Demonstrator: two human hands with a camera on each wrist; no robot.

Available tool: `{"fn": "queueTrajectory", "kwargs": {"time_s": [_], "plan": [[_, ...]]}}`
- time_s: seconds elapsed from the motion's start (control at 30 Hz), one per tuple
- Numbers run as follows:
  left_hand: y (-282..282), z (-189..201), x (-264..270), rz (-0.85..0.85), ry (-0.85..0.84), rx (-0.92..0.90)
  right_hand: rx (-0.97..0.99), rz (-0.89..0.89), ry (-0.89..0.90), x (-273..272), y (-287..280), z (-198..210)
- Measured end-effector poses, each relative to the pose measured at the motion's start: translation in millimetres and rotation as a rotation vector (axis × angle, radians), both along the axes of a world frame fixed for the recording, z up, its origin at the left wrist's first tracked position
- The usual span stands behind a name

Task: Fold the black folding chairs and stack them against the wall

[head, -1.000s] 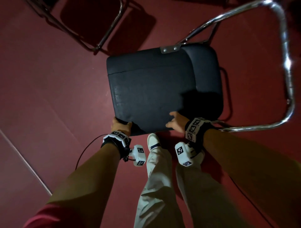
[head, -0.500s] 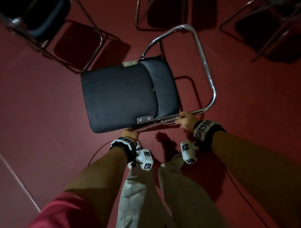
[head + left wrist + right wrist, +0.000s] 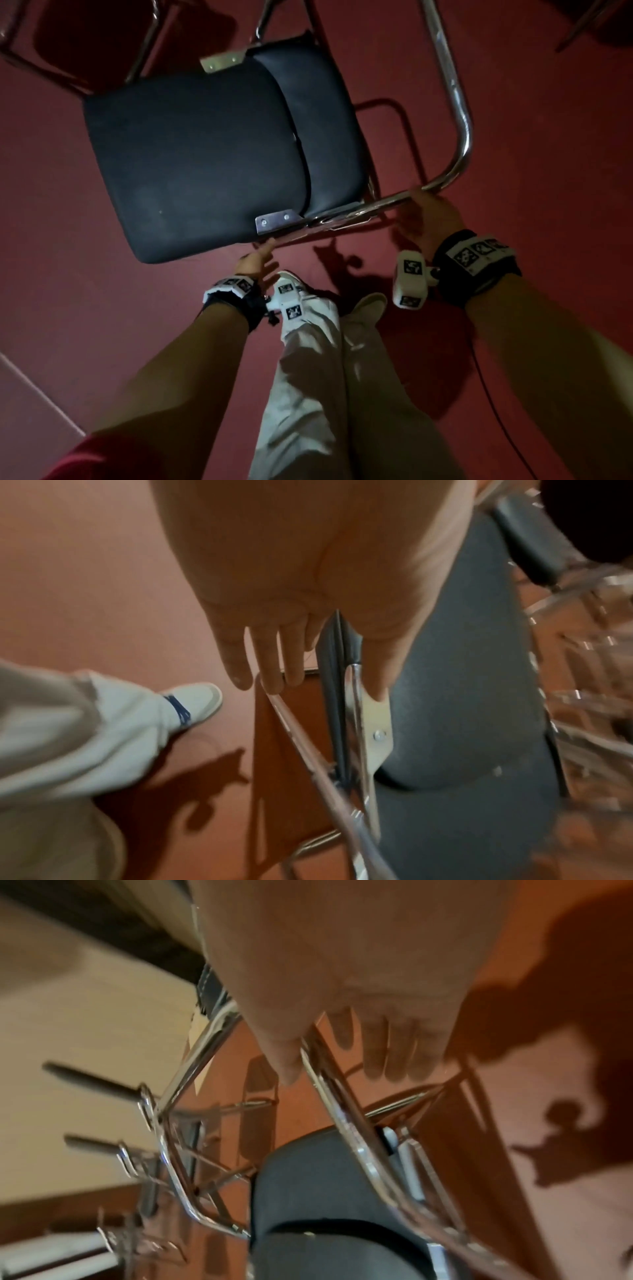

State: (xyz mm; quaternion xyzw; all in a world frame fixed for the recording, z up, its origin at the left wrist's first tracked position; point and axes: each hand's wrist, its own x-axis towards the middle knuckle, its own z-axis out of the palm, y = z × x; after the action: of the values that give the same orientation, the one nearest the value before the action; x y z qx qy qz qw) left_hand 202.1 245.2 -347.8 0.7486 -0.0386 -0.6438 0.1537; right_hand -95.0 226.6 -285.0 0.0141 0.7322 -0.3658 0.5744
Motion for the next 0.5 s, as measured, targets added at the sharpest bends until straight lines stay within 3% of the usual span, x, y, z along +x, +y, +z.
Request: {"fn": "queueTrajectory", "kwargs": {"time_s": [0.1, 0.23, 0.5], "plan": [[-15, -14, 1, 0.147, 0.067, -0.045, -0.023, -0.158, -0.004, 2, -14, -12], [-23, -30, 7, 0.246, 0.104, -0.009, -0.139, -0.35, -0.151, 8, -28, -21], [-26, -45, 21, 0.375, 0.137, -0.012, -0.16, -0.534, -0.226, 17, -42, -23]]}}
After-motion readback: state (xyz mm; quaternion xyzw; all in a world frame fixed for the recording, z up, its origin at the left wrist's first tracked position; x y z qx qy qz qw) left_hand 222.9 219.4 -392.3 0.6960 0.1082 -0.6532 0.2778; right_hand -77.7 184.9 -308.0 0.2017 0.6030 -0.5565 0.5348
